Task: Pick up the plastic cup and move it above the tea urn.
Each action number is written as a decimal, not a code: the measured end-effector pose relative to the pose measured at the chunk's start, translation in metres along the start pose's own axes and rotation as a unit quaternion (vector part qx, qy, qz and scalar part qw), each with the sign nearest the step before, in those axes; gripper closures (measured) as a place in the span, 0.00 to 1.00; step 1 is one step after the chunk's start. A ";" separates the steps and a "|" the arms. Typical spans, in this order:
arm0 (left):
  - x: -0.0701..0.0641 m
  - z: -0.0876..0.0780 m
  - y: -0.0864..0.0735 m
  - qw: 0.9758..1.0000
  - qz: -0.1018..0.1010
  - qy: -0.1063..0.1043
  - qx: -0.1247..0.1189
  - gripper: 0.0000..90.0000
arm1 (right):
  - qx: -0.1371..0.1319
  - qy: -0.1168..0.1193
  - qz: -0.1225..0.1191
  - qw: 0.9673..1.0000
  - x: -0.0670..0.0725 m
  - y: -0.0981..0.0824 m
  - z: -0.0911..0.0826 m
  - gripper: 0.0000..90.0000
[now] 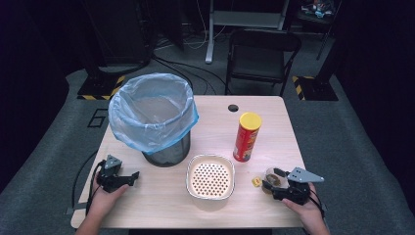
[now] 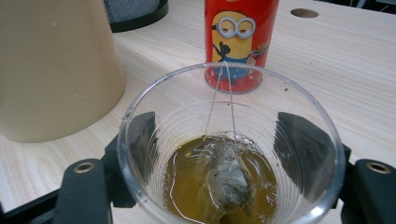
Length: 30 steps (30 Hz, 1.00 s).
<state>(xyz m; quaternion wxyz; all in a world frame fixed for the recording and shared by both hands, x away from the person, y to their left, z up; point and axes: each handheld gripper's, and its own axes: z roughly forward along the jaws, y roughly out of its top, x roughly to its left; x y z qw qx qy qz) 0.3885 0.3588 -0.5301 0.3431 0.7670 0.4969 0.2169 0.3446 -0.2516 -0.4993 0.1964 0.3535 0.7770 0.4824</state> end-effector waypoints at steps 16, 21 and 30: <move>0.000 0.000 0.000 1.000 0.000 0.000 0.000 0.14 | -0.020 0.072 -0.079 0.994 0.006 0.047 -0.002 0.36; 0.000 0.000 0.000 1.000 0.000 0.000 0.000 0.14 | -0.037 0.084 -0.115 0.989 0.018 0.080 -0.003 0.37; 0.000 0.000 0.000 1.000 0.000 0.000 0.000 0.14 | -0.065 0.116 -0.150 0.980 0.038 0.128 0.003 0.37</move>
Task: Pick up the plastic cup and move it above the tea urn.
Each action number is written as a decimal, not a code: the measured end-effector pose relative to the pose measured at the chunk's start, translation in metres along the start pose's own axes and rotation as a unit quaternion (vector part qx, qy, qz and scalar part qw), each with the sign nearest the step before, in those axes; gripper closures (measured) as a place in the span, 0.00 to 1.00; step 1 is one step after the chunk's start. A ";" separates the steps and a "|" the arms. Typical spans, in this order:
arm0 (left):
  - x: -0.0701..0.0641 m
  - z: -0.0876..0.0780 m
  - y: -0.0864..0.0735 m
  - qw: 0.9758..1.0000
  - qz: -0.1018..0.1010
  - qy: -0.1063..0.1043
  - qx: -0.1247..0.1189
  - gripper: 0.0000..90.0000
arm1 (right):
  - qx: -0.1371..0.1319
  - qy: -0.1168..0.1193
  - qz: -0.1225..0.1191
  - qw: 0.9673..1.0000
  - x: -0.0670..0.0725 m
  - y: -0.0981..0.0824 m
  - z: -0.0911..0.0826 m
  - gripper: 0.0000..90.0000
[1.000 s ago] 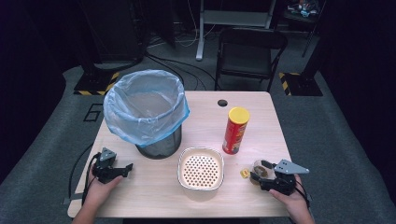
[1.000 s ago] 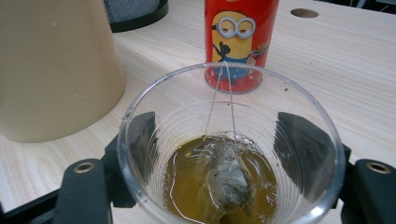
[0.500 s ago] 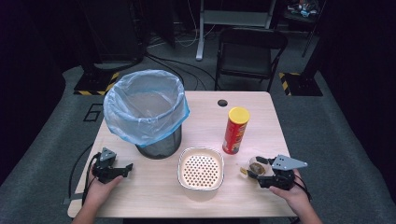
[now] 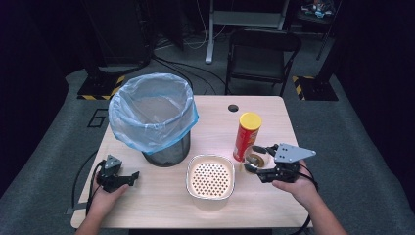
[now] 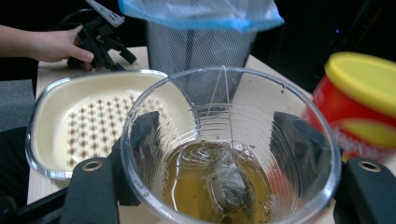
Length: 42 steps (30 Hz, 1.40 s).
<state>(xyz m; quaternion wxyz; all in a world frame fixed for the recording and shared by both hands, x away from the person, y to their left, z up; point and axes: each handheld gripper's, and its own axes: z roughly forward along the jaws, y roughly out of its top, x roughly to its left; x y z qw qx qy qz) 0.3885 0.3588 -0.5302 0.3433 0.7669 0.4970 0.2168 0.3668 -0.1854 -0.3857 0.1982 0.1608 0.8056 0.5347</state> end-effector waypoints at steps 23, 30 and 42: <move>0.000 0.001 0.000 1.000 0.000 0.002 -0.005 0.14 | -0.008 0.027 -0.058 0.998 -0.006 0.068 0.043 0.37; 0.000 0.001 0.000 1.000 0.000 0.002 -0.005 0.14 | -0.006 0.020 -0.070 0.997 -0.007 0.074 0.062 0.37; 0.000 0.001 0.000 1.000 0.000 0.002 -0.005 0.14 | 0.003 0.027 -0.097 0.995 0.000 0.075 0.094 0.37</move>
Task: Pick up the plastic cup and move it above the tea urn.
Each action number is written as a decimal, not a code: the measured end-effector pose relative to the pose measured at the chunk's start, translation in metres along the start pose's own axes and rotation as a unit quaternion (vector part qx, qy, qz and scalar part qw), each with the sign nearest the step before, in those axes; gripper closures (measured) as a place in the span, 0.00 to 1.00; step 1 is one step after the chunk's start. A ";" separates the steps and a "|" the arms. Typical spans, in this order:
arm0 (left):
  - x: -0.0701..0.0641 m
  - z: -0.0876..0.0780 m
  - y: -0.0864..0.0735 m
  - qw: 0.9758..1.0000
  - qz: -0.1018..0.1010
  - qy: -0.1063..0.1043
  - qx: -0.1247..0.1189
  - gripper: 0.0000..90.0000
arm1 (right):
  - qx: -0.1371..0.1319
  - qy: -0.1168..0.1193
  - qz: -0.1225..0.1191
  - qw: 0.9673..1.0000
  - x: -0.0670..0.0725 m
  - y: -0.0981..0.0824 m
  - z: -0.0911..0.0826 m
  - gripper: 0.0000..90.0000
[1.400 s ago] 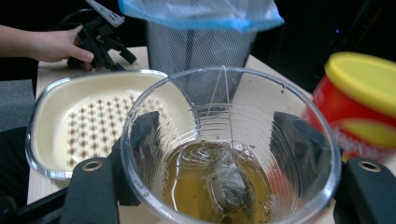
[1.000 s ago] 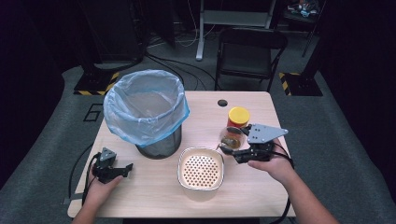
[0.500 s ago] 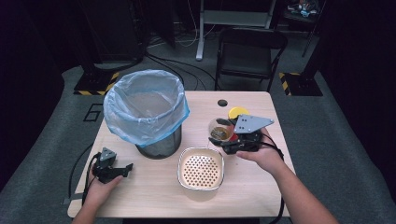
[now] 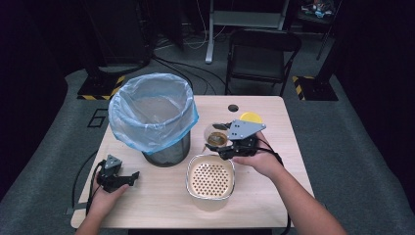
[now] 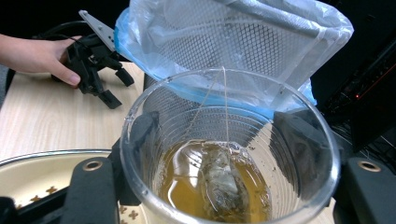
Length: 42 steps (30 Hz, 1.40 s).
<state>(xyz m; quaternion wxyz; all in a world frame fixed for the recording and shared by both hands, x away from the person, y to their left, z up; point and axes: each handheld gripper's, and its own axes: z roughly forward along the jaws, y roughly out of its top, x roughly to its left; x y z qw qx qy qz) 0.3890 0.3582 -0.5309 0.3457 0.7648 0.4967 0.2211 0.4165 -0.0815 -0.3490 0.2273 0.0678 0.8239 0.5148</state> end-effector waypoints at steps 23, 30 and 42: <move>0.000 0.000 0.000 1.000 0.000 0.000 0.000 0.14 | 0.055 -0.026 -0.041 0.997 0.001 -0.025 0.027 0.37; 0.000 0.000 0.000 1.000 0.000 0.000 -0.001 0.14 | 0.048 -0.021 -0.069 0.996 0.004 -0.029 0.025 0.37; 0.000 0.000 0.000 1.000 0.000 0.000 0.000 0.14 | 0.031 -0.013 -0.123 0.992 0.011 -0.031 0.023 0.37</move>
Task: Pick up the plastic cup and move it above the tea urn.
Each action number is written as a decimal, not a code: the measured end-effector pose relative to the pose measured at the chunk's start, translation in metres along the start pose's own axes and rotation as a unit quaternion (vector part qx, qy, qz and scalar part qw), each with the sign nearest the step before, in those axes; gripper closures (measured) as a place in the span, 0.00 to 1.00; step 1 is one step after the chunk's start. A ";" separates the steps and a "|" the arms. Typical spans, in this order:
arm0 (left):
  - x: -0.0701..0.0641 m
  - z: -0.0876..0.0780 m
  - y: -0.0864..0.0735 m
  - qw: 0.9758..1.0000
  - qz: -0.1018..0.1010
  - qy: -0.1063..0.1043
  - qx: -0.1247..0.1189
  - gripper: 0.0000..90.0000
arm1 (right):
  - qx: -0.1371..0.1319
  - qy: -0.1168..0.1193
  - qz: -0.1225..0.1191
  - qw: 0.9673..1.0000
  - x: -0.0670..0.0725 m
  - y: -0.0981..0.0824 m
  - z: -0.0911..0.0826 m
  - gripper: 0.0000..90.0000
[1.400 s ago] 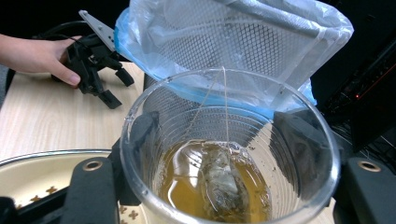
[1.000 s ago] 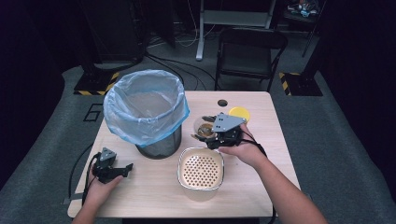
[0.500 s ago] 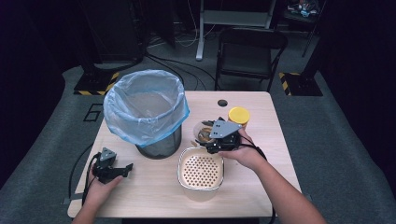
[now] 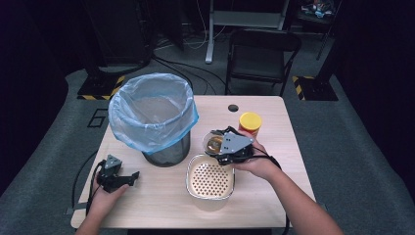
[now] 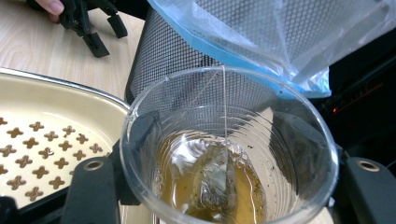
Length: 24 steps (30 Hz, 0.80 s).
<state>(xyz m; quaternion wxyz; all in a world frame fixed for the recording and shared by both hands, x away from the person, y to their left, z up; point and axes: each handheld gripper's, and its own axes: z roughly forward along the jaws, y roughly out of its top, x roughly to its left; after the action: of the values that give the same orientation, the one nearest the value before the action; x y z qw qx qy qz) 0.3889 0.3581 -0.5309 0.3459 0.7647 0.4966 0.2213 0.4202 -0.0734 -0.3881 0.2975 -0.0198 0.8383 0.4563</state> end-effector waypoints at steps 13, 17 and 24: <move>0.000 0.000 0.000 1.000 0.000 0.000 -0.002 0.14 | -0.026 -0.053 -0.122 0.991 0.021 -0.002 0.001 0.38; 0.000 0.000 0.000 1.000 -0.001 0.000 -0.002 0.14 | -0.033 -0.086 -0.162 0.983 0.031 0.001 0.000 0.38; 0.000 0.000 0.000 1.000 0.000 -0.001 -0.001 0.14 | -0.011 -0.125 -0.281 0.952 0.045 0.006 -0.001 0.38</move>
<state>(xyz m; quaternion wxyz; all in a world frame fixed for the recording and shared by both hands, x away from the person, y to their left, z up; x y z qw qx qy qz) 0.3886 0.3580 -0.5311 0.3472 0.7644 0.4962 0.2214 0.3809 -0.0602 -0.4061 0.5159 -0.2003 0.7498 0.3627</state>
